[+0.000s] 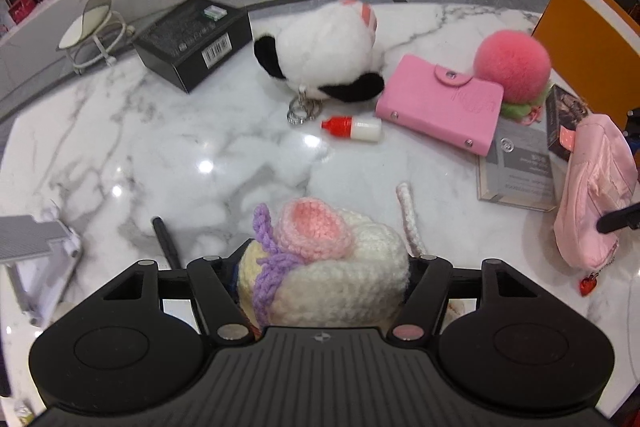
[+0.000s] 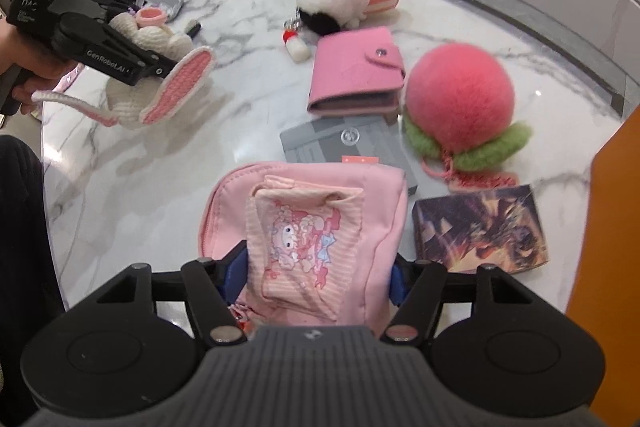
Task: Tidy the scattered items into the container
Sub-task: 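Lift the pink bag with the right tool while the left tool lifts the crochet bunny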
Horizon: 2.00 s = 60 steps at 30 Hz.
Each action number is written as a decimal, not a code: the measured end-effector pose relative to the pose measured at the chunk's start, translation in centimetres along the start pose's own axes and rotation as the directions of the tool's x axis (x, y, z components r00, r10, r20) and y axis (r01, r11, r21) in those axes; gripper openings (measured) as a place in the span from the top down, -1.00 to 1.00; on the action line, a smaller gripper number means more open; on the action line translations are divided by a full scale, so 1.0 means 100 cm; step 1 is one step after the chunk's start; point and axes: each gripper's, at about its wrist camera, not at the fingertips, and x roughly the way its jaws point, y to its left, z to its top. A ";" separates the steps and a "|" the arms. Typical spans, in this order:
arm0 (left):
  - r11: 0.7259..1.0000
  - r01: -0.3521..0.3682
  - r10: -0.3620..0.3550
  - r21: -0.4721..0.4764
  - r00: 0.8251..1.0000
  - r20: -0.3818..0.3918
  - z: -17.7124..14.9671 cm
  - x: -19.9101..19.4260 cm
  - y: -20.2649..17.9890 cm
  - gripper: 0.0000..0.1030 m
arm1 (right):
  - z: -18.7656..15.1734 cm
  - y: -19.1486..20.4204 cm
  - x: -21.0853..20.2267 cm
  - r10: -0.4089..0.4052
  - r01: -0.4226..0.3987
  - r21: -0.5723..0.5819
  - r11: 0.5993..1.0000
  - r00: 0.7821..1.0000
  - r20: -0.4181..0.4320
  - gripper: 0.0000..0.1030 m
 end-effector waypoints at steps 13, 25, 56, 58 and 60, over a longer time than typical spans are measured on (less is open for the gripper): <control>0.995 -0.064 0.057 0.075 0.995 0.086 0.028 -0.067 -0.021 -0.47 | 0.013 0.005 -0.054 -0.027 0.029 -0.008 1.000 0.991 0.130 -0.32; 0.985 -0.097 0.062 0.146 0.972 0.225 0.054 -0.131 -0.061 -0.47 | 0.019 0.008 -0.120 -0.051 0.056 -0.007 0.998 0.959 0.279 -0.32; 0.923 -0.142 -0.248 0.357 0.489 0.836 0.027 -0.346 -0.263 -0.48 | -0.100 0.057 -0.429 -0.316 0.353 0.155 0.923 0.460 0.830 -0.32; 0.918 -0.126 -0.280 0.377 0.469 0.838 0.028 -0.346 -0.273 -0.48 | -0.113 0.063 -0.441 -0.326 0.371 0.164 0.914 0.431 0.842 -0.32; 0.912 -0.106 -0.309 0.396 0.460 0.833 0.032 -0.342 -0.284 -0.48 | -0.124 0.067 -0.449 -0.341 0.390 0.177 0.904 0.408 0.847 -0.32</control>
